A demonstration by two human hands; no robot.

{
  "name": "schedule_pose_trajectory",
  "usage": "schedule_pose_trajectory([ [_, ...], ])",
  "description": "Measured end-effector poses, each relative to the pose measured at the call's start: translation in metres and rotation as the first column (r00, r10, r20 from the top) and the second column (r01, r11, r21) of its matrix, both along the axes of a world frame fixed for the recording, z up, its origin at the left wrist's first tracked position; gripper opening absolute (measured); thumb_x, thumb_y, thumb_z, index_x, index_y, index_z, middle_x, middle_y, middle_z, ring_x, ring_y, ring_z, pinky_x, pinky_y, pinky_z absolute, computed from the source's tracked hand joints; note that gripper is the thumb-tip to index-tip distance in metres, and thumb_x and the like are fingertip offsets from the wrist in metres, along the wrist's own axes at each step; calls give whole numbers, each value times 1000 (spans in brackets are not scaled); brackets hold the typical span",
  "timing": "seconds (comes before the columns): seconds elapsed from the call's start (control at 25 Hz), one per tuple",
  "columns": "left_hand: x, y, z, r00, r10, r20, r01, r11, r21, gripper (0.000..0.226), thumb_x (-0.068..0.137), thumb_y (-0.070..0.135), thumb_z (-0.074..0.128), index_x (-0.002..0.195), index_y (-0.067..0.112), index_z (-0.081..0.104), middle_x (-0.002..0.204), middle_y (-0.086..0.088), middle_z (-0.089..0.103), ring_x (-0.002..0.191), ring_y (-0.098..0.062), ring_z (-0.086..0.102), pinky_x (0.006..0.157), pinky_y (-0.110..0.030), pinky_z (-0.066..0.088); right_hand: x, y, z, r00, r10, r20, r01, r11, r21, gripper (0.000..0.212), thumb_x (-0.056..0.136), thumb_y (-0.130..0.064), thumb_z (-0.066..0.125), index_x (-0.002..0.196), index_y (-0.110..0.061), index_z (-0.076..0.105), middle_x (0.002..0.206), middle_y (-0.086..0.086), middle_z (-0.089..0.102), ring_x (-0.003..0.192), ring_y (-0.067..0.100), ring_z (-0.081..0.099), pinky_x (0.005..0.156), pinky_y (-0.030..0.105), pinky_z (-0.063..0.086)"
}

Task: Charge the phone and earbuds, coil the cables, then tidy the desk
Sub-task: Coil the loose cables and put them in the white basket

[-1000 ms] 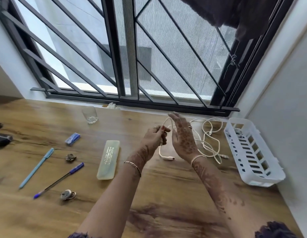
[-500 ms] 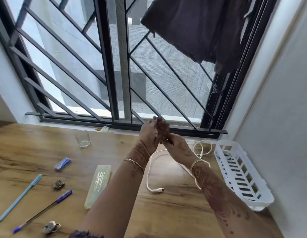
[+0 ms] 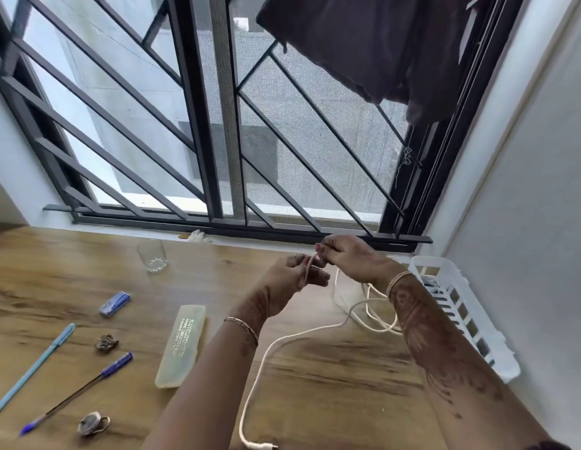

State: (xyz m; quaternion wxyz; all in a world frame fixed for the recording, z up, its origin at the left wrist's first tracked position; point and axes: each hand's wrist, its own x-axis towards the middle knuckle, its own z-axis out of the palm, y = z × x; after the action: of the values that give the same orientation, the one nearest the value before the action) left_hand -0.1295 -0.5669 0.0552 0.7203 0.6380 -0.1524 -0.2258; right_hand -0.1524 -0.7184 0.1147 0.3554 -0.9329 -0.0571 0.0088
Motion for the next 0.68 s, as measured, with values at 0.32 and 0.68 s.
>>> schedule_pose_trajectory([
  [0.32, -13, 2, 21, 940, -227, -253, 92, 887, -453, 34, 103, 24, 31, 94, 2, 56, 49, 6, 39, 40, -5, 36, 77, -30, 58, 1, 14, -28, 985, -171, 39, 139, 895, 424, 25, 98, -28, 51, 81, -11, 58, 61, -2, 42, 50, 7, 35, 47, 22, 31],
  [0.68, 14, -16, 26, 935, 247, -255, -337, 841, -422, 33, 104, 11, 26, 87, 3, 53, 90, -9, 72, 90, -19, 68, 87, -27, 49, -7, 13, -20, 956, 58, -288, -18, 990, 138, 24, 96, -28, 50, 80, -23, 67, 68, -3, 49, 49, 9, 36, 39, 17, 29],
])
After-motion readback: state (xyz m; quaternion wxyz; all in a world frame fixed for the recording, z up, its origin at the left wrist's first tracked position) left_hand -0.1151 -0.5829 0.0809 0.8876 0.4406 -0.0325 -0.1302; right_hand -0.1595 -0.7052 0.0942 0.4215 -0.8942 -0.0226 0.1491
